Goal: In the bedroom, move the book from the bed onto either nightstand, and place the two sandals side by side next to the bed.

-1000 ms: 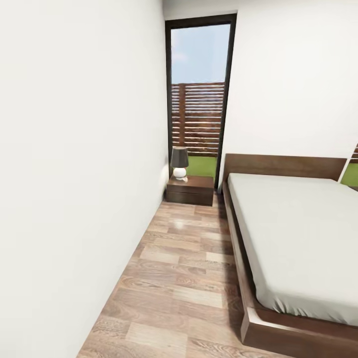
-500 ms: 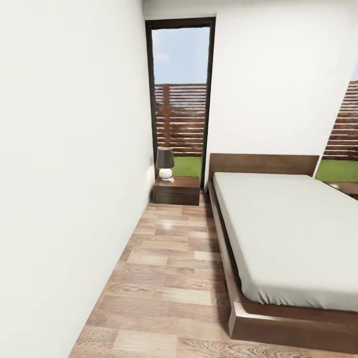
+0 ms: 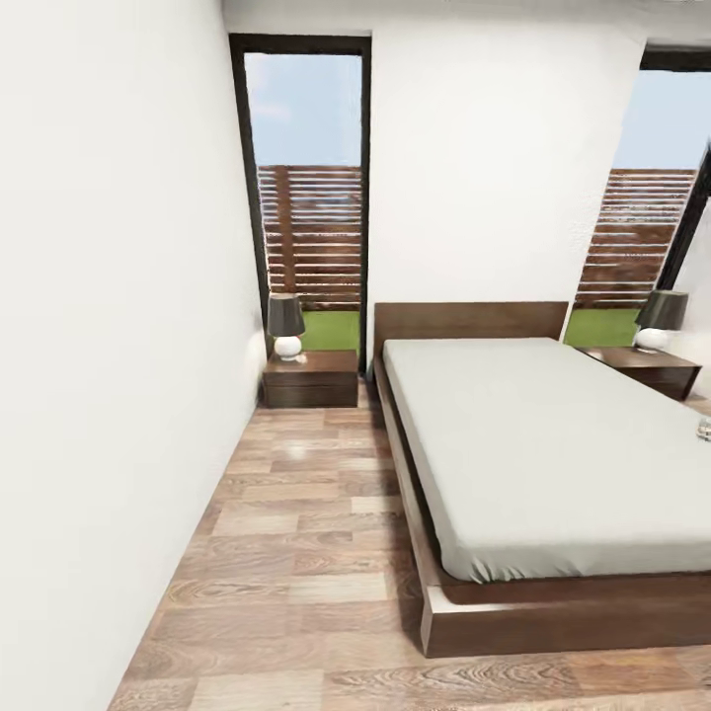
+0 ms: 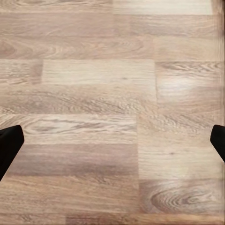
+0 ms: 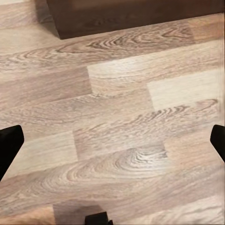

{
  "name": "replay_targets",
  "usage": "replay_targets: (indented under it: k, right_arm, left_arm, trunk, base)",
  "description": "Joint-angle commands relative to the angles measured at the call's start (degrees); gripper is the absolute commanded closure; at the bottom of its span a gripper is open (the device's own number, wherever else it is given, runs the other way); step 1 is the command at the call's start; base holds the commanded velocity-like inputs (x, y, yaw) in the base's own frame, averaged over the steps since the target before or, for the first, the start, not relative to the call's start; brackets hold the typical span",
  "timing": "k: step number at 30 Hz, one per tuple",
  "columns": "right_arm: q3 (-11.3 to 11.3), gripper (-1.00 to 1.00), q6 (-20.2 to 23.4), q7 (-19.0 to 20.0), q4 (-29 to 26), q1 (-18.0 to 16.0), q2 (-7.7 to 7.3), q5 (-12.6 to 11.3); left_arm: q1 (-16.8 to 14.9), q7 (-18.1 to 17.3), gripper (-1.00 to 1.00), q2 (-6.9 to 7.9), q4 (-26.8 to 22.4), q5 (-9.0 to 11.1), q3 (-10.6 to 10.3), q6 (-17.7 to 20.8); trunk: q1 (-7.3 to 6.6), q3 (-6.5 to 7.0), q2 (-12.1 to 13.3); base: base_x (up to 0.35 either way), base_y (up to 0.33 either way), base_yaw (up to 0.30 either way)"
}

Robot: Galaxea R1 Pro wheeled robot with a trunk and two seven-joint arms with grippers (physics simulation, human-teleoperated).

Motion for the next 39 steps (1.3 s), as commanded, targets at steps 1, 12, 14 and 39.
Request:
replay_targets:
  k: [1,12,14,39]
  right_arm:
    - [-0.09,-1.00,-0.10,0.02,-0.05,0.01,0.01,0.01]
    - [-0.09,-1.00,-0.10,0.02,-0.05,0.01,0.00,0.01]
    - [-0.09,-1.00,-0.10,0.02,-0.05,0.01,0.02,0.01]
    - [0.18,-1.00,-0.05,12.74,-0.05,0.01,-0.60,0.26]
  left_arm:
    - [-0.02,-0.01,-1.00,-0.04,0.01,-0.02,0.16,-0.17]
    - [-0.02,-0.06,-1.00,-0.13,0.03,0.01,0.16,-0.17]
    - [-0.02,-0.06,-1.00,-0.11,0.06,0.01,0.16,-0.17]
    - [-0.02,-0.06,-1.00,-0.13,0.09,-0.06,0.16,-0.17]
  trunk:
    - [0.00,-0.05,-0.03]
    - [0.00,-0.05,-0.03]
    - [0.00,-0.05,-0.03]
    - [0.00,-0.24,-0.03]
  base:
    - [0.000,0.000,-0.286]
    - [0.000,0.000,-0.286]
    - [0.000,0.000,-0.286]
    - [0.000,0.000,-0.269]
